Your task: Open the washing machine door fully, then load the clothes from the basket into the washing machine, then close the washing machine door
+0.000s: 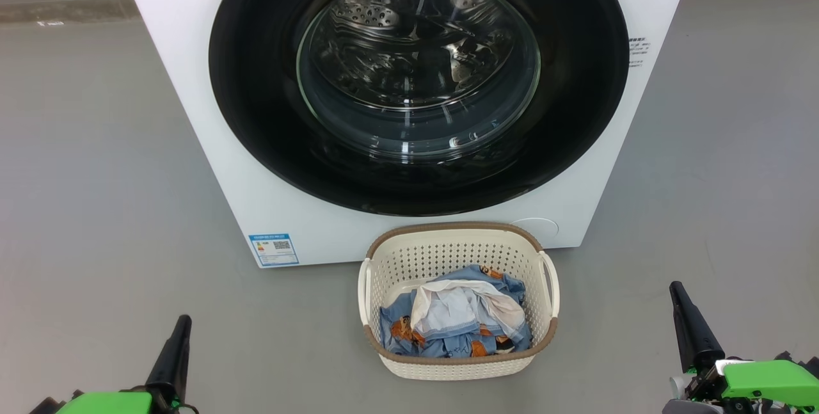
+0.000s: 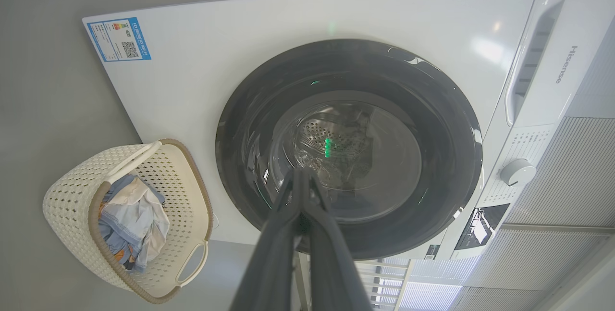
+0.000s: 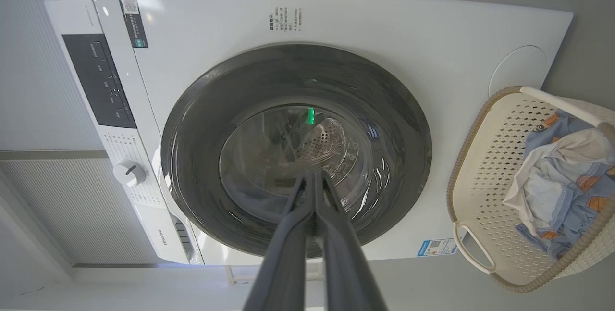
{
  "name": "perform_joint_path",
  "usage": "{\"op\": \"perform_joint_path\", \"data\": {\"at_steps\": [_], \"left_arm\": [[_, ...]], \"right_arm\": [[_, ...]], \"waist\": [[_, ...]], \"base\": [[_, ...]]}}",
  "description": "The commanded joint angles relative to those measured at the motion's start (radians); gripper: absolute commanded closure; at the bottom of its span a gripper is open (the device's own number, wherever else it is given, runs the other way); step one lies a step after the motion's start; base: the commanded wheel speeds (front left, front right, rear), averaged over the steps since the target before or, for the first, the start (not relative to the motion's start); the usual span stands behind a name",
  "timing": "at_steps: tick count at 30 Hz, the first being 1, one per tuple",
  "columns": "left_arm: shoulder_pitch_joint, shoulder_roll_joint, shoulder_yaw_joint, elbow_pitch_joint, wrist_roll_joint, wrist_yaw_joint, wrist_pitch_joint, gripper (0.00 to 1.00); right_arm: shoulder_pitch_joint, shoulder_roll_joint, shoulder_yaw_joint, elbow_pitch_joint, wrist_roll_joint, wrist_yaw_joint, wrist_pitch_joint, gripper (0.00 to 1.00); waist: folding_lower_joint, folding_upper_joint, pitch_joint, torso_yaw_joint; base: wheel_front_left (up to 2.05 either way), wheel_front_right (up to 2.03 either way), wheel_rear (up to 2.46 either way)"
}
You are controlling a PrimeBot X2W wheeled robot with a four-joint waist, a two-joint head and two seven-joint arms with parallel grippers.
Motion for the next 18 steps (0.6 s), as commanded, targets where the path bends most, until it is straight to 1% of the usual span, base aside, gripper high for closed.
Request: {"op": "perform_joint_path", "data": {"at_steps": [1, 9, 10, 14, 17, 18], "left_arm": [[-0.044, 0.011, 0.035, -0.024, 0.016, -0.003, 0.007, 1.0], [-0.044, 0.011, 0.035, -0.024, 0.016, -0.003, 0.007, 1.0], [0.0, 0.0, 0.0, 0.0, 0.0, 0.0, 0.0, 0.0], [0.016, -0.008, -0.005, 0.027, -0.001, 0.0, -0.001, 0.0], [0.051, -0.028, -0.009, 0.066, -0.001, 0.0, -0.001, 0.0], [0.05, -0.028, -0.012, 0.064, 0.0, 0.0, -0.004, 0.0]], "right_arm": [[-0.042, -0.004, 0.023, -0.024, -0.012, 0.002, 0.008, 1.0], [-0.042, -0.004, 0.023, -0.024, -0.012, 0.002, 0.008, 1.0], [0.0, 0.0, 0.0, 0.0, 0.0, 0.0, 0.0, 0.0], [0.016, 0.006, 0.0, 0.028, 0.001, 0.0, -0.002, 0.0], [0.047, 0.017, 0.0, 0.07, 0.001, 0.0, -0.002, 0.0], [0.046, 0.017, 0.002, 0.067, 0.001, 0.0, -0.004, 0.0]], "waist": [[0.0, 0.0, 0.0, 0.0], [0.0, 0.0, 0.0, 0.0], [0.0, 0.0, 0.0, 0.0], [0.0, 0.0, 0.0, 0.0], [0.0, 0.0, 0.0, 0.0], [0.0001, 0.0, 0.002, 0.0]], "base": [[0.0, 0.0, 0.0], [0.0, 0.0, 0.0], [0.0, 0.0, 0.0], [0.0, 0.0, 0.0], [0.0, 0.0, 0.0], [0.0, 0.0, 0.0]]}}
